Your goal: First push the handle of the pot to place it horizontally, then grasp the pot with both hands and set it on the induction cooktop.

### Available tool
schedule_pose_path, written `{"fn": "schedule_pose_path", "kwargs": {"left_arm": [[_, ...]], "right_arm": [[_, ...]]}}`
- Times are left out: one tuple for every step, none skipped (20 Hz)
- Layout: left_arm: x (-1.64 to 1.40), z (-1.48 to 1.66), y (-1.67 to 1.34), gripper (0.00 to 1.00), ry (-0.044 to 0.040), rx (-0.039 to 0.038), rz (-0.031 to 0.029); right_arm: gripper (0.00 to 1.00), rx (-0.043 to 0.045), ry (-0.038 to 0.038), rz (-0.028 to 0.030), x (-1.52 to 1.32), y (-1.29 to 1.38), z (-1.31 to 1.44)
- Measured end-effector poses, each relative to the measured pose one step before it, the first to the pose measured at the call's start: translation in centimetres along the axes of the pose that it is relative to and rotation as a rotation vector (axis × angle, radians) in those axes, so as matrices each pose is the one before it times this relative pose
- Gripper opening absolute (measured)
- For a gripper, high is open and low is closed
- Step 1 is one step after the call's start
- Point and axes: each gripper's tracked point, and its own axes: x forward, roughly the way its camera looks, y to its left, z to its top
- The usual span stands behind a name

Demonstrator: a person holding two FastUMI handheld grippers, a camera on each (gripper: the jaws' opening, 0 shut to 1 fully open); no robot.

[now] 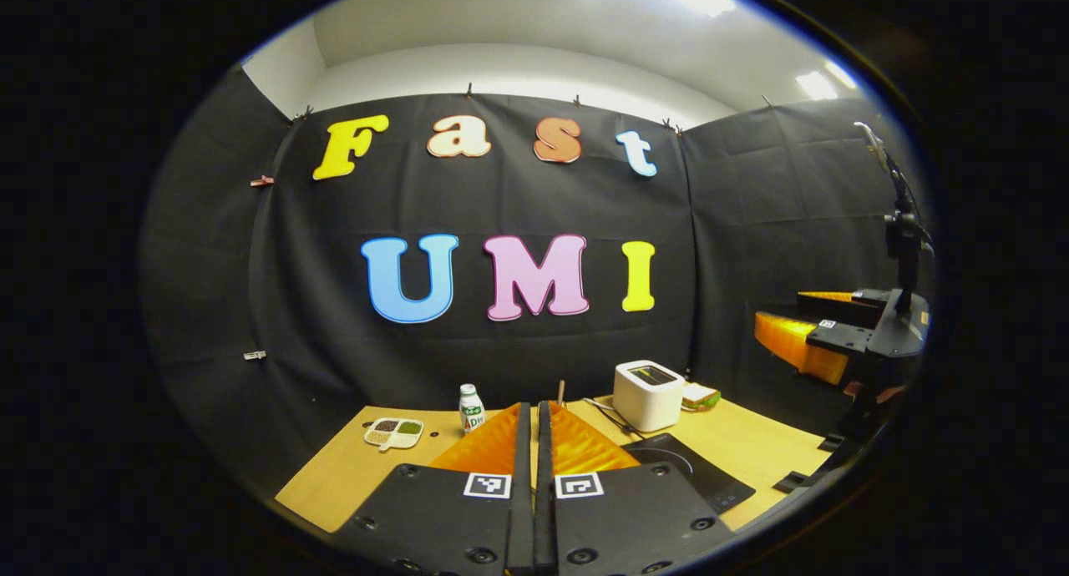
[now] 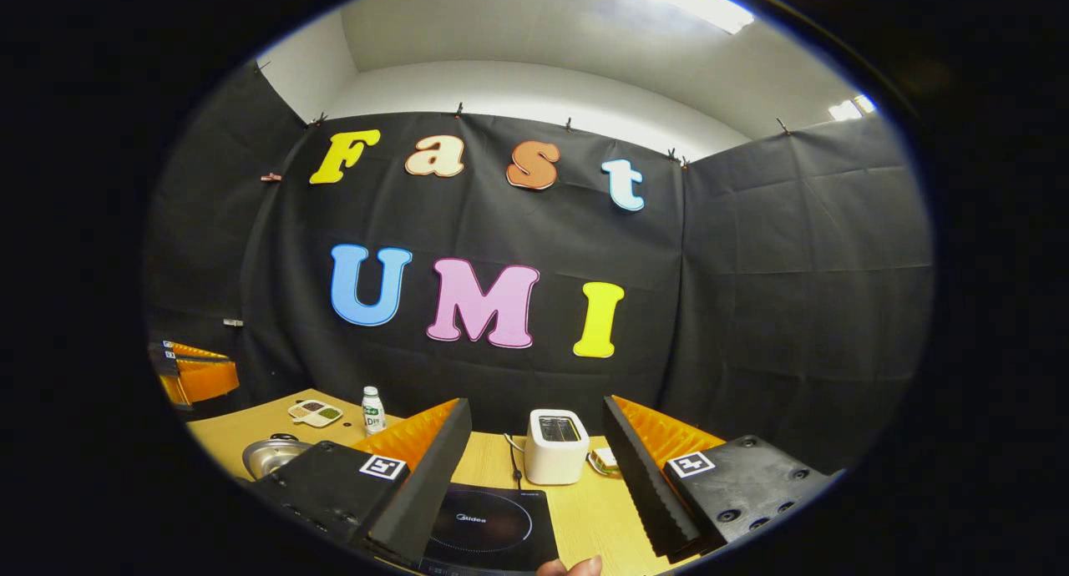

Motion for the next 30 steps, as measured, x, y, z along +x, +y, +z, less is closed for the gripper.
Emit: {"fn": "schedule_pose_path", "kwargs": {"left_arm": [[-0.282, -1.017, 0.083, 0.05, 0.03388, -0.00553, -0.012], [-0.12, -0.998, 0.054, 0.05, 0.03571, -0.01544, -0.01268], [-0.104, -1.185, 0.109, 0.05, 0.0398, -0.0208, -0.01003], [-0.168, -1.342, 0.227, 0.05, 0.04473, -0.0215, -0.0062], [-0.008, -1.353, 0.202, 0.05, 0.04904, -0.01742, -0.00563], [0.063, -1.536, 0.237, 0.05, 0.04909, -0.01084, -0.00246], [0.171, -1.397, 0.155, 0.05, 0.05201, -0.00258, -0.00433], [0.237, -1.419, 0.021, 0.05, 0.05355, -0.0019, -0.01297], [0.258, -1.563, -0.095, 0.05, 0.05756, -0.00322, -0.01654], [0.175, -1.495, 0.005, 0.05, 0.05481, -0.00585, -0.0137], [0.259, -1.419, -0.074, 0.05, 0.05108, -0.00987, -0.01169], [0.36, -1.111, -0.017, 0.05, 0.04556, -0.01407, -0.01297], [0.241, -0.873, 0.021, 0.05, 0.0371, -0.01525, -0.00809], [0.381, -0.89, 0.077, 0.05, 0.03588, -0.0125, -0.00613], [0.352, -0.832, 0.165, 0.05, 0.0342, -0.00827, -0.00255], [0.426, -0.929, 0.105, 0.05, 0.03938, -0.00643, -0.0028], [0.489, -0.851, 0.078, 0.05, 0.04014, -0.00758, -0.00447], [0.491, -1.025, 0.084, 0.05, 0.03712, -0.0113, -0.0073], [0.589, -0.856, 0.072, 0.05, 0.03389, -0.01449, -0.00899], [0.509, -0.684, 0.037, 0.06, 0.03345, -0.01264, -0.01214], [0.531, -0.658, 0.103, 0.06, 0.0322, -0.00616, -0.00991], [0.733, -0.559, 0.144, 0.07, 0.03458, -0.00004, -0.00353], [0.702, -0.4, 0.305, 0.05, 0.02493, 0.00526, 0.00755], [0.773, -0.377, 0.645, 0.05, 0.02119, 0.00324, 0.00669], [0.627, -0.234, 0.431, 0.05, 0.01781, -0.00107, 0.00167], [0.627, -0.065, 0.213, 0.05, 0.01824, -0.00278, -0.00182], [0.586, -0.18, 0.081, 0.05, 0.02048, -0.0014, 0.00167], [0.602, -0.36, 0.262, 0.05, 0.02181, 0.00157, 0.00467], [0.566, -0.007, 0.302, 0.05, 0.01449, 0.00438, 0.00879], [0.359, 0.045, 0.217, 0.05, 0.01039, 0.00239, 0.00805]], "right_arm": [[0.97, 0.0013, 0.0004, 0.00072, -0.125, 0.042, -0.053], [0.97, -0.00085, 0.00211, 0.00103, -0.083, 0.084, -0.132], [0.97, -0.00144, 0.00271, 0.00073, -0.071, 0.057, -0.121], [0.97, -0.00013, 0.00225, 0.00115, -0.094, 0.063, -0.095], [0.97, 0.00026, 0.00419, 0.00027, -0.126, 0.016, -0.158], [0.97, 0.00067, 0.00404, 0.00013, -0.186, -0.008, -0.134], [0.97, 0.00062, 0.00532, 0.0008, -0.109, 0.082, -0.175], [0.97, 0.001, 0.00392, 0.00057, -0.049, 0.05, -0.201], [0.98, 0.00021, 0.0038, 0.00053, -0.154, 0.007, -0.115], [0.97, -0.00164, 0.00326, -0.00013, 0.021, -0.007, -0.169], [0.97, -0.00138, 0.00253, 0.00083, -0.006, 0.002, -0.116], [0.97, -0.00146, 0.00204, -0.00114, -0.039, -0.096, -0.075], [0.97, -0.00044, 0.00175, -0.00006, -0.051, -0.028, -0.074], [0.98, -0.00119, 0.00253, -0.00275, -0.031, -0.095, -0.094], [0.98, -0.00058, 0.00147, -0.00165, -0.046, -0.129, -0.056], [0.98, -0.0009, 0.00125, -0.00212, -0.081, -0.164, -0.06], [0.98, -0.0019, 0.00169, -0.00217, -0.038, -0.121, -0.098], [0.98, -0.00144, 0.00182, -0.002, -0.008, -0.136, -0.13], [0.98, -0.00078, 0.00272, -0.00259, -0.05, -0.195, -0.086], [0.98, -0.00044, 0.00237, -0.00263, 0.031, -0.146, -0.079], [0.98, -0.00153, 0.00267, -0.0036, -0.018, -0.198, -0.076], [0.98, -0.00147, 0.00207, -0.00281, -0.054, -0.154, -0.154], [0.98, -0.00099, 0.00203, -0.00309, 0.001, -0.167, -0.043], [0.98, -0.00307, 0.00007, -0.00537, 0.009, -0.249, -0.045], [0.98, -0.00354, 0.00029, -0.00542, -0.041, -0.259, -0.054], [0.98, -0.00232, 0.001, -0.00409, -0.039, -0.139, -0.099], [0.98, -0.00258, 0.00197, -0.00349, -0.025, -0.13, -0.119], [0.98, -0.00344, 0.00198, -0.00477, 0.009, -0.187, -0.061], [0.98, -0.00258, 0.00197, -0.00404, -0.016, -0.133, -0.081], [0.98, -0.00139, 0.00241, -0.00452, 0.145, -0.223, -0.141]]}}
